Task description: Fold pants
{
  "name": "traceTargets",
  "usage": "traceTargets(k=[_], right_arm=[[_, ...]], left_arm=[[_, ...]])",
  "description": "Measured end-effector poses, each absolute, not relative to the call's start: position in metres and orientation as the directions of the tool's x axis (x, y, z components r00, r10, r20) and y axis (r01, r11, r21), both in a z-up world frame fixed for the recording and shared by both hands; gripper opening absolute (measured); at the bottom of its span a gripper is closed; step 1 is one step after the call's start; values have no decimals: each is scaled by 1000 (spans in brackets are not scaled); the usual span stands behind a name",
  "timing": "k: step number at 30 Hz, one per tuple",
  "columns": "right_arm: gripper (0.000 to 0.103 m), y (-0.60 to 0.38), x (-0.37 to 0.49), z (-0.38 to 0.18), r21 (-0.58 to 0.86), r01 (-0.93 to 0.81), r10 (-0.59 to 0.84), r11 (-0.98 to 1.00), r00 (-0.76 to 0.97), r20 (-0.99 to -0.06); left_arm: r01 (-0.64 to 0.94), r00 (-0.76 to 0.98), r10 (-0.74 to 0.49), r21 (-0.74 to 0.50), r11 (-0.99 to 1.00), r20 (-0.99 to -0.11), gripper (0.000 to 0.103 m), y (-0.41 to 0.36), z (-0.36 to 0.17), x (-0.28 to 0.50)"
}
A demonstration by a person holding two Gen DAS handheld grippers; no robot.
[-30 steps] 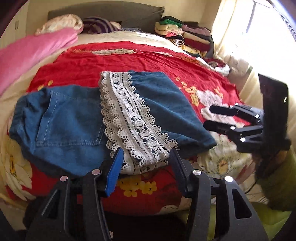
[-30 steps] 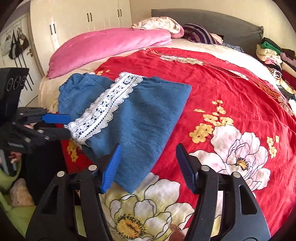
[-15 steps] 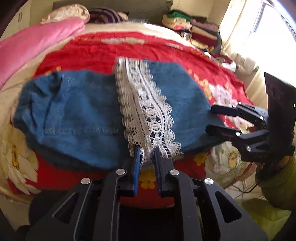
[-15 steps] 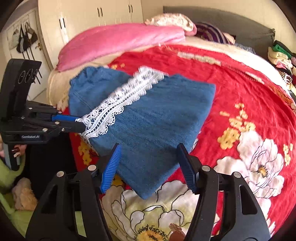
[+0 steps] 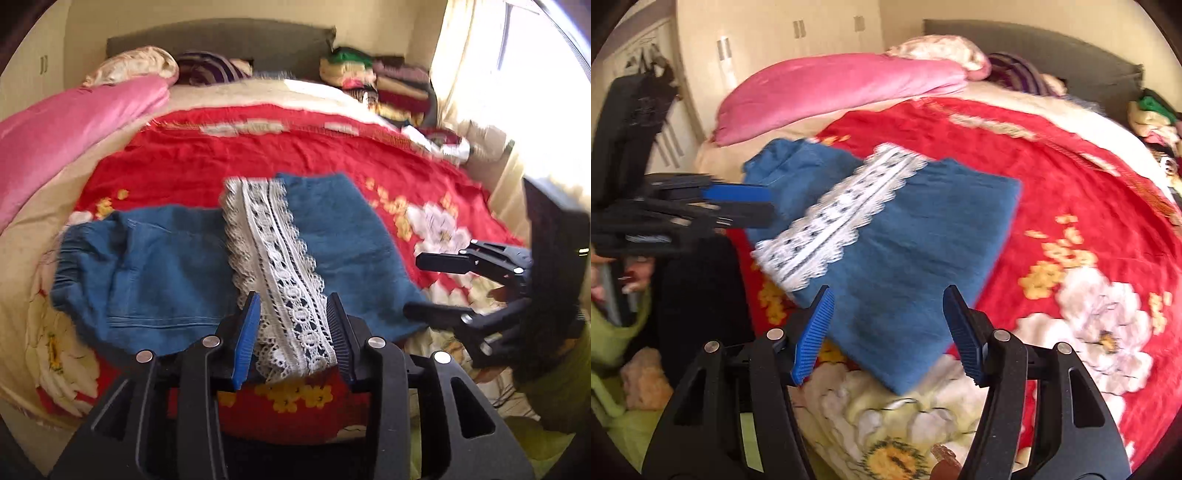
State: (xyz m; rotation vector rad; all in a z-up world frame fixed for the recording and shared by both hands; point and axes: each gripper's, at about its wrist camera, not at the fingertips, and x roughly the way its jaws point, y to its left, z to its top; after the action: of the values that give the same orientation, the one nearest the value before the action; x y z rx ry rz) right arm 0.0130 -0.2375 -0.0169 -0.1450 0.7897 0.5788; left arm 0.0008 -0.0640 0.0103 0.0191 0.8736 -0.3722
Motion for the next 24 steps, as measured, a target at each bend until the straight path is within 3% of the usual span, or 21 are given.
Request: traceTargets(k=[4,16,17,19,21,24], right_arm=[[48,-235,17,-41,97,-546,409,832,486,-772],[49,-240,17,-37,137,-518,427,844,495,-757],[52,-242,17,-34,140,-513,429,847,504,-750],[65,-245,16,-29,142,-503,432,852,523,-735],[69,-245,15,-25,140,-498,431,856,536,-726],[75,-248,14,-21,130,-487,421,864,555,-717]], left_arm=[[311,494,-268,-119,943,-827,36,-66,-29,9],[287,514,-306,-175,942,-801,38,-47,-24,0],[280,518,-297,-169,945,-802,46,-46,-22,0],[264,531,-280,-158,952,-800,51,-42,-18,-2],[258,538,-280,-160,953,-795,52,-39,-14,-2],[244,559,-260,-143,959,-788,62,-34,-5,-5]])
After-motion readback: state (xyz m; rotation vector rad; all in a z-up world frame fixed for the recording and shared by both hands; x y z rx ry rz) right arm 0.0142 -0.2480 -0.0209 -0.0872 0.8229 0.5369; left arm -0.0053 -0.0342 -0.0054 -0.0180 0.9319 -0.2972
